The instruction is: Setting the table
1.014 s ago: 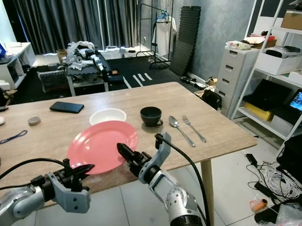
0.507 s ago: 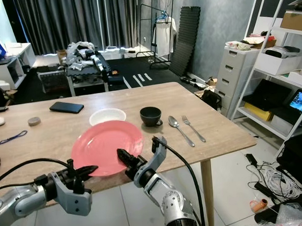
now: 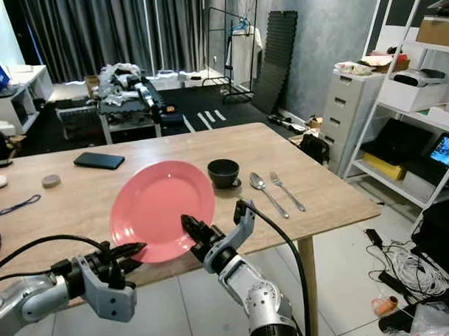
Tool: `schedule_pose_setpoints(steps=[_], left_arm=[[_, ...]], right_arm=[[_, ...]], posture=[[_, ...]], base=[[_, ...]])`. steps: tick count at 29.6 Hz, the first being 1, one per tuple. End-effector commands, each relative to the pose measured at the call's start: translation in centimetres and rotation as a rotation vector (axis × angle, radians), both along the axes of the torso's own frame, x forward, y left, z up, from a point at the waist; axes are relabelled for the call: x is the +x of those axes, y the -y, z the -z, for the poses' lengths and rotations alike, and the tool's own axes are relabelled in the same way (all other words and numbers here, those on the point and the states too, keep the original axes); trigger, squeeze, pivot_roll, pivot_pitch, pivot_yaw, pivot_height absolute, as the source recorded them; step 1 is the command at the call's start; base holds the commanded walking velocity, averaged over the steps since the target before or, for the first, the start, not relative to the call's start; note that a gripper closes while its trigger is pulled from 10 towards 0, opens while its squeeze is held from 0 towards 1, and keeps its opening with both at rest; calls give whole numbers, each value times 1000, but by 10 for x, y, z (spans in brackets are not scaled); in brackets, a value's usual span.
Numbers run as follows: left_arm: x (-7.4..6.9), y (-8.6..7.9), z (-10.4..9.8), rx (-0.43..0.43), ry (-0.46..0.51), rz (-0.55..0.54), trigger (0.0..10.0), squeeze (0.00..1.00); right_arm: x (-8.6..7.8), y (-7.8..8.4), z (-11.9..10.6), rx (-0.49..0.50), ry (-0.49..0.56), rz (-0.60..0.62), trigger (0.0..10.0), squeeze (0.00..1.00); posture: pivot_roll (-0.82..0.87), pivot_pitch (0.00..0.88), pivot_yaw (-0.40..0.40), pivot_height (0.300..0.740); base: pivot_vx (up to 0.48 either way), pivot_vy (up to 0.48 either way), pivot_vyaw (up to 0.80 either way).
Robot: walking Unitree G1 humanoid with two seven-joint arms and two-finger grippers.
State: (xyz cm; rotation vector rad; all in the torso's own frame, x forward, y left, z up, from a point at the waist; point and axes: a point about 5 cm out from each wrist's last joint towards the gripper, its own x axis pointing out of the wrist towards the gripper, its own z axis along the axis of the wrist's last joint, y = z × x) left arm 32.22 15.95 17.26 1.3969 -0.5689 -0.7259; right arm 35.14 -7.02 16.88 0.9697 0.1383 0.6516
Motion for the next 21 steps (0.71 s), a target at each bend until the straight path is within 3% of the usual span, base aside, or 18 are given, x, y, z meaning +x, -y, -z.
schedule_pose_setpoints(steps=[1, 2, 5, 7, 10, 13, 14, 16, 18, 19, 21], left_arm=[[-1, -1, -6, -14, 26, 5, 10000, 427], [-2, -2, -7, -30, 26, 1, 10000, 0], [-3, -3, -7, -41, 22, -1, 10000, 0], [-11, 1, -4, -54, -3, 32, 10000, 0], [-36, 11, 5, -91, -83, 111, 10000, 0], [-45, 8, 13, -104, -134, 96, 10000, 0], [-50, 0, 24, -204, -236, 4, 10000, 0], [-51, -3, 27, -247, -273, -33, 10000, 0], [-49, -9, 32, -509, -370, -195, 10000, 0], [-49, -11, 35, -595, -401, -248, 10000, 0], [-49, -11, 35, -595, -401, -248, 10000, 0]], right_arm=[[-2, -2, 1, -10, 14, 1, 10000, 0], [-2, -1, 0, -19, 33, 18, 10000, 0], [-1, 0, -2, -24, 48, 32, 10000, 0], [2, 5, -3, -40, 60, 88, 10000, 0], [12, 23, -7, -22, 48, 240, 10000, 0], [15, 35, -11, -8, 56, 310, 10000, 0], [16, 45, -14, -61, 94, 378, 10000, 0], [16, 47, -15, -88, 108, 395, 10000, 0], [13, 54, -16, -205, 168, 472, 10000, 0], [11, 57, -15, -254, 192, 511, 10000, 0], [11, 57, -15, -254, 192, 511, 10000, 0]], posture=[[146, 0, 76, 740], [146, 0, 76, 740], [146, 0, 76, 740], [148, 0, 77, 740], [149, 0, 75, 740], [151, 0, 76, 740], [147, 0, 80, 740], [147, 0, 80, 740], [143, 1, 74, 740], [143, 1, 70, 740], [143, 1, 70, 740]], base=[[0, 0, 0], [0, 0, 0], [0, 0, 0], [0, 0, 0], [0, 0, 0], [0, 0, 0], [0, 0, 0], [0, 0, 0], [0, 0, 0], [0, 0, 0], [0, 0, 0]])
